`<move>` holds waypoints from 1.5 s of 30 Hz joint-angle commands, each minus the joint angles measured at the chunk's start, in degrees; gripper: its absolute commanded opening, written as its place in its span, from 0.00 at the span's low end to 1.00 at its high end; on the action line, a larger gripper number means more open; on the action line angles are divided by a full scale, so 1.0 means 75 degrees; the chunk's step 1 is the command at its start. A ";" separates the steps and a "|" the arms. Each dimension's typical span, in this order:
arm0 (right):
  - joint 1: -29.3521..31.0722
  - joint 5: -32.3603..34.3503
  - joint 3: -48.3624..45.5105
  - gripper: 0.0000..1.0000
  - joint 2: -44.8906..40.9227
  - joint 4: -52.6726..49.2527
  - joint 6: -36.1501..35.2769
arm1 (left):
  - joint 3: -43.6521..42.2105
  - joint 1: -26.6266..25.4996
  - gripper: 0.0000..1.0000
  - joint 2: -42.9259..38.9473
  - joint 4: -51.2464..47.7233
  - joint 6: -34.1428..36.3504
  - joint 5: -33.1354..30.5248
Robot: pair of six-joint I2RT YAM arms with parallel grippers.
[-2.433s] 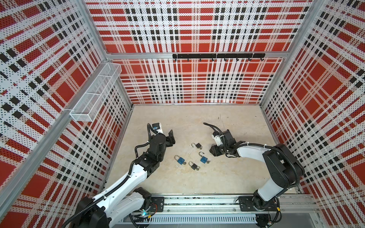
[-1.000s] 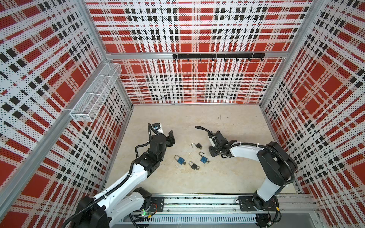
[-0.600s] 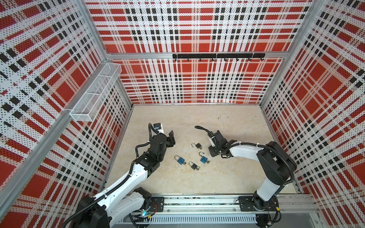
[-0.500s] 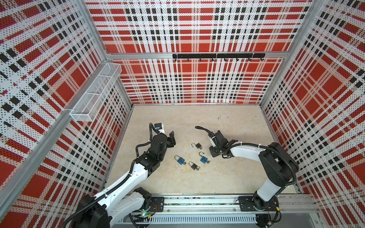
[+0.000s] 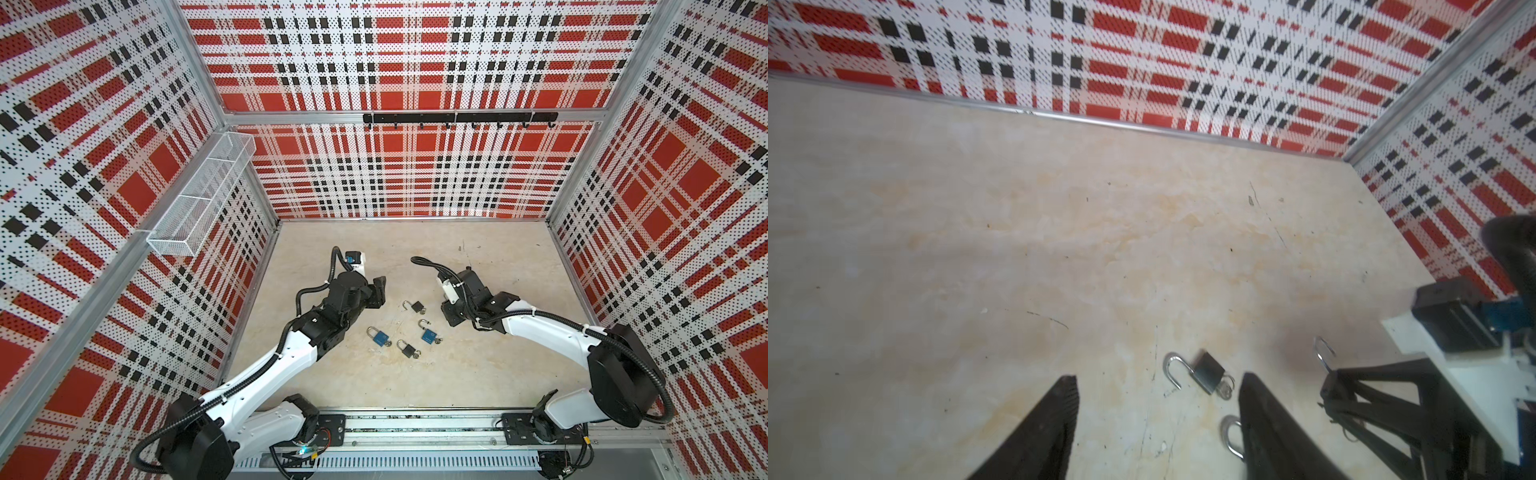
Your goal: Lock with the key
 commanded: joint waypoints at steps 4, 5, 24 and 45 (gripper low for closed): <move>0.0341 -0.0089 0.0362 0.15 -0.0647 -0.0110 -0.0303 | 0.0369 -0.0187 0.59 0.0614 -0.0373 -0.0575 0.1251; 0.0382 -0.0092 0.0372 0.15 -0.0706 -0.0125 -0.0306 | 0.0404 -0.0204 0.58 0.0714 -0.0321 -0.0631 0.1410; 0.0628 -0.0909 0.0354 0.13 -0.1261 0.0293 0.0146 | 0.0257 -0.0875 0.49 0.2163 0.2290 -0.2056 0.2490; 0.0722 -0.1104 0.0332 0.11 -0.1419 0.0517 0.0356 | 0.0147 -0.0973 0.39 0.2934 0.3894 -0.2762 0.3341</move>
